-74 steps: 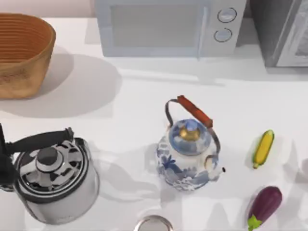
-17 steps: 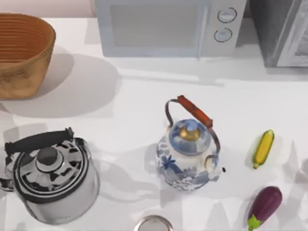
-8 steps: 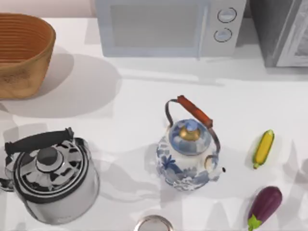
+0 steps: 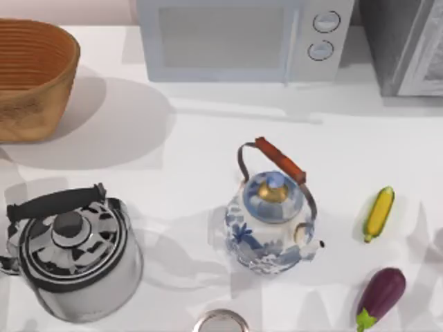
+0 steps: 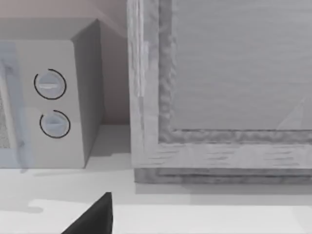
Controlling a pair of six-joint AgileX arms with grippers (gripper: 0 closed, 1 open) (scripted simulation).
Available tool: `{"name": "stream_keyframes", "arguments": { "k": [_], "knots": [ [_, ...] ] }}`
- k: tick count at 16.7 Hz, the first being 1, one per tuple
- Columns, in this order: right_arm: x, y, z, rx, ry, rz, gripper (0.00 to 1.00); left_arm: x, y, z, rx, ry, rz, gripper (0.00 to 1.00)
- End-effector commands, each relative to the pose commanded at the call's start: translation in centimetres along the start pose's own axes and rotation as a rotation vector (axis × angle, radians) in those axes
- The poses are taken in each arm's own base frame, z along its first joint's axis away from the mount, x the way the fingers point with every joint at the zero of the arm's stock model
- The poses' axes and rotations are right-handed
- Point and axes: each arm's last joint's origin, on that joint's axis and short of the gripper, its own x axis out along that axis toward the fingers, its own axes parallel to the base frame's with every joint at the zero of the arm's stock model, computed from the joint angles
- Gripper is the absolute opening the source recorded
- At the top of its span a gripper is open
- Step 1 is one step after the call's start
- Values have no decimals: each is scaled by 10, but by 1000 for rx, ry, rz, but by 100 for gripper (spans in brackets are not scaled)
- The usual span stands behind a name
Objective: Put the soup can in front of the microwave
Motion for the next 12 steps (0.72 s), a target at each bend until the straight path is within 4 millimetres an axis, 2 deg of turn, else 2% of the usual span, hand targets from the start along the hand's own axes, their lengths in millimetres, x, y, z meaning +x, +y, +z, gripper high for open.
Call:
{"name": "stream_keyframes", "arguments": {
  "k": [3,6,10,12],
  "knots": [
    [0,0,0,0,0,0,100,-7,-3,-4,-3,8,4,0],
    [0,0,0,0,0,0,100,-26,-2,-8,-8,-2,59,0],
    [0,0,0,0,0,0,100,-55,3,-2,-1,-51,143,0],
    [0,0,0,0,0,0,100,-58,3,3,7,-56,129,0]
  ]
}}
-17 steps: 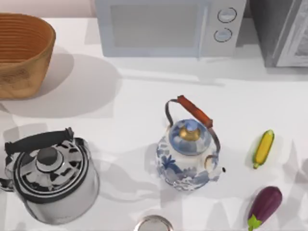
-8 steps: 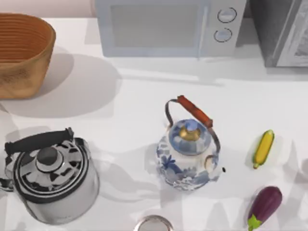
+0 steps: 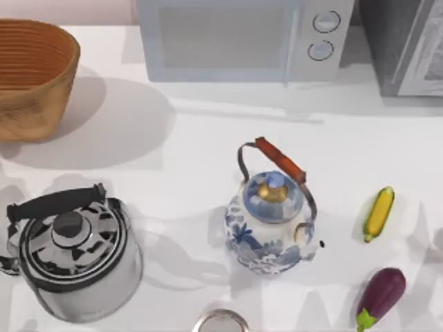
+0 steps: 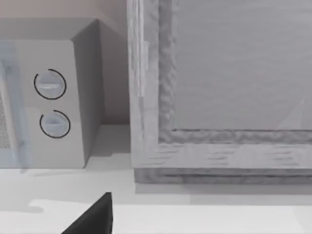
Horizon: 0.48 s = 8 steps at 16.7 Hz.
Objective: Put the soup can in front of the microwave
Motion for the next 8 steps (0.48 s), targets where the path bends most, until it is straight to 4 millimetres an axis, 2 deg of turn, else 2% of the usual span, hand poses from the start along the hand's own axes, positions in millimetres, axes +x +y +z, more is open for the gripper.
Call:
{"name": "stream_keyframes", "arguments": {
  "k": [4,8],
  "knots": [
    [0,0,0,0,0,0,100,15,-5,-2,-5,49,-116,0],
    [0,0,0,0,0,0,100,18,-5,-3,-7,56,-129,0]
  ]
}}
